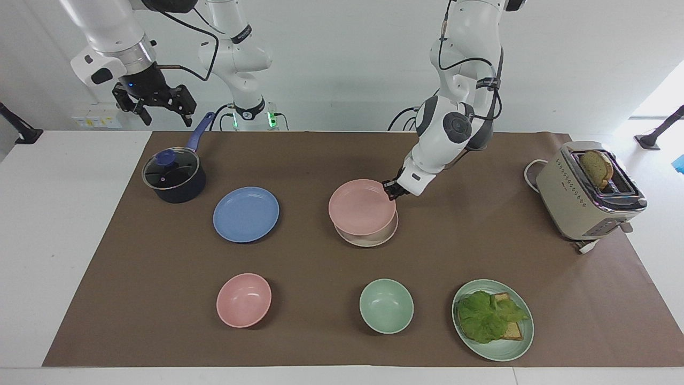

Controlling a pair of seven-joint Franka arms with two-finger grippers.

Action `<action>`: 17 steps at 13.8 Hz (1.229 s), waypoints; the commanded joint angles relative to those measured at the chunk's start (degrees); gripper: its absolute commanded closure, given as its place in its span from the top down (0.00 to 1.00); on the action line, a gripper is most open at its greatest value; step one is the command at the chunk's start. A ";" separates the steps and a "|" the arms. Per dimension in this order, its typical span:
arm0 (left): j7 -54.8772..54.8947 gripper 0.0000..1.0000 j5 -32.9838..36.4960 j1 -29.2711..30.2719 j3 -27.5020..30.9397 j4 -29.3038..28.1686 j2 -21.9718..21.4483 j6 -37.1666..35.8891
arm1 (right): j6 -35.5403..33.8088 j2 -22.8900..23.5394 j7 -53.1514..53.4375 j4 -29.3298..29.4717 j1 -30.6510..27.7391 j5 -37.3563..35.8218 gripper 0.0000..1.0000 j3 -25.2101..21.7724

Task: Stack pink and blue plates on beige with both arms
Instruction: 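Grasp the pink plate rim and carry it onto the beige plate, then open the left gripper to release the pink plate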

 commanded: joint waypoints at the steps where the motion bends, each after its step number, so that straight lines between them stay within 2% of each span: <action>1: -0.18 0.05 -1.12 -1.13 0.88 -1.07 -0.35 1.40 | -0.18 0.28 -1.19 0.55 -0.24 -0.02 1.00 0.20; 2: -0.27 0.49 -1.21 -1.13 0.88 -1.07 -0.35 1.40 | -0.18 0.28 -1.10 0.55 -0.24 -0.02 1.00 0.12; 3: -0.53 0.85 -1.47 -1.04 0.88 -1.07 -0.35 1.48 | -0.18 0.28 -1.10 0.55 -0.24 -0.02 1.00 0.12; 4: -0.62 1.00 -2.08 -1.04 0.88 -1.07 -0.35 1.48 | -0.18 0.28 -1.10 0.55 -0.24 -0.02 1.00 0.12; 8: -2.03 1.00 -2.00 -0.96 1.05 0.15 -0.18 1.22 | -0.27 0.20 -1.10 0.55 -0.24 -0.02 1.00 0.21; 11: -1.85 1.00 -0.69 0.97 1.67 2.78 -1.23 -2.10 | -0.89 -0.15 -1.19 0.29 -0.86 -0.02 1.00 -0.23; 14: -0.28 1.00 4.57 5.45 1.58 8.58 -1.40 -8.51 | 4.80 -2.78 -1.19 -5.14 -0.77 0.86 1.00 -0.23; 17: 1.92 1.00 9.31 9.13 2.02 13.06 -2.11 -11.33 | 5.97 -3.06 -1.28 -6.13 -0.16 2.44 1.00 -0.23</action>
